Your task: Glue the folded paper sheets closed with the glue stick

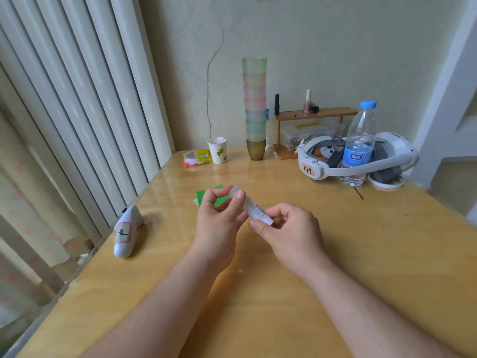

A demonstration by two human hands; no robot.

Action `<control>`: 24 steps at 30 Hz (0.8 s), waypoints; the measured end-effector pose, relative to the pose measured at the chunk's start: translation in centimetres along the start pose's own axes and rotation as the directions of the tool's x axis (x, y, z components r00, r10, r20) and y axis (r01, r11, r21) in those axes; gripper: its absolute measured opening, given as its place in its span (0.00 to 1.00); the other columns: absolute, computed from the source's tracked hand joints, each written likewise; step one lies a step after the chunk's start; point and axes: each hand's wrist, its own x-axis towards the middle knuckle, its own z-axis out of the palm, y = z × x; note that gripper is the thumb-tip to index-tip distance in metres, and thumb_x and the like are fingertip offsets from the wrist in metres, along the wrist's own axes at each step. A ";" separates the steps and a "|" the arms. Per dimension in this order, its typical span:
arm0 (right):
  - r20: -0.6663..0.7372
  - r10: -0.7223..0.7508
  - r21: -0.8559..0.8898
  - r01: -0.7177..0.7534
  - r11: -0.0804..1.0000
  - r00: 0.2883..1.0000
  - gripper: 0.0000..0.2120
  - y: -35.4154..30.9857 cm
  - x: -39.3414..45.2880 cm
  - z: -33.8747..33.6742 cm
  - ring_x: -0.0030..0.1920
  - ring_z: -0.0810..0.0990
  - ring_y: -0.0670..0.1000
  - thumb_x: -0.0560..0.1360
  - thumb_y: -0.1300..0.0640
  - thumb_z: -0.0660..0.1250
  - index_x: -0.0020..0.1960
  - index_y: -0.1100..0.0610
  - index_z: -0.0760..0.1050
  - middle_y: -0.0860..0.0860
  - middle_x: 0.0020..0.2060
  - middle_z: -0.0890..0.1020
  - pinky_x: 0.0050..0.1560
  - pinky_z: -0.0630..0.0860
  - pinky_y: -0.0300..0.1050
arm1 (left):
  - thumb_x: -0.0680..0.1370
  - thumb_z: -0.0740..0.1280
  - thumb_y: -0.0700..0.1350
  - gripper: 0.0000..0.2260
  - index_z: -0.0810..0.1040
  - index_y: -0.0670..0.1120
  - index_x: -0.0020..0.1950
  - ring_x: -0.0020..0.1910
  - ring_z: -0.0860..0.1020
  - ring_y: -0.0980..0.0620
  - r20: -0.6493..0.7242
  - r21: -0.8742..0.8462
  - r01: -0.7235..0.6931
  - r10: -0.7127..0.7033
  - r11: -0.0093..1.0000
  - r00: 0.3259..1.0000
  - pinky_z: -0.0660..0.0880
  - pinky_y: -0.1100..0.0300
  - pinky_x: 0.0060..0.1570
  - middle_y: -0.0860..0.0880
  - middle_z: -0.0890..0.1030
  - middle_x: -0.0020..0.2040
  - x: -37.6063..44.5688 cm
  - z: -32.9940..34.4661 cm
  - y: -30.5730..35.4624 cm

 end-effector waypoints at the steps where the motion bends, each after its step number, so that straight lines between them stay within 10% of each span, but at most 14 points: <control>1: 0.000 0.004 -0.004 -0.004 1.000 1.000 0.08 0.0 0.0 0.1 0.35 0.82 0.43 0.71 0.48 0.81 0.43 0.47 0.83 0.42 0.35 0.86 0.35 0.76 0.37 | 0.79 0.74 0.42 0.09 0.76 0.44 0.56 0.55 0.82 0.42 0.002 0.020 -0.003 0.003 1.000 1.000 0.82 0.49 0.59 0.32 0.80 0.63 0.0 0.1 0.0; 8: 0.002 0.051 -0.001 -0.051 0.999 0.999 0.08 0.6 0.4 -0.5 0.36 0.82 0.43 0.71 0.49 0.81 0.44 0.48 0.82 0.42 0.36 0.85 0.40 0.79 0.41 | 0.78 0.76 0.40 0.09 0.77 0.48 0.49 0.45 0.83 0.46 0.047 0.227 -0.132 0.124 0.965 0.991 0.82 0.48 0.52 0.45 0.84 0.44 0.2 0.5 -0.3; 14: -0.014 0.050 -0.122 -0.052 0.991 0.999 0.14 -0.1 1.6 -1.0 0.42 0.82 0.42 0.71 0.38 0.77 0.46 0.47 0.80 0.41 0.39 0.85 0.42 0.79 0.44 | 0.78 0.76 0.41 0.12 0.80 0.54 0.57 0.45 0.83 0.50 0.306 0.518 -0.417 0.293 0.747 0.906 0.82 0.49 0.53 0.48 0.83 0.44 0.8 2.8 0.7; 20: -0.023 0.022 -0.416 -0.030 0.909 0.999 0.09 1.7 2.8 -1.3 0.48 0.79 0.55 0.75 0.43 0.70 0.42 0.48 0.79 0.45 0.42 0.81 0.43 0.78 0.47 | 0.74 0.79 0.43 0.32 0.69 0.65 0.71 0.49 0.84 0.59 0.295 0.619 -0.395 0.265 0.679 0.918 0.81 0.60 0.53 0.57 0.85 0.47 0.8 2.2 -2.4; 24: 0.022 0.061 -0.525 -0.041 0.850 0.998 0.07 2.9 3.4 -0.8 0.48 0.79 0.60 0.74 0.49 0.65 0.41 0.50 0.78 0.47 0.39 0.81 0.44 0.80 0.50 | 0.73 0.80 0.50 0.27 0.74 0.60 0.68 0.50 0.84 0.61 0.243 0.703 -0.305 0.186 0.643 0.952 0.81 0.52 0.57 0.59 0.86 0.48 1.6 1.8 -4.2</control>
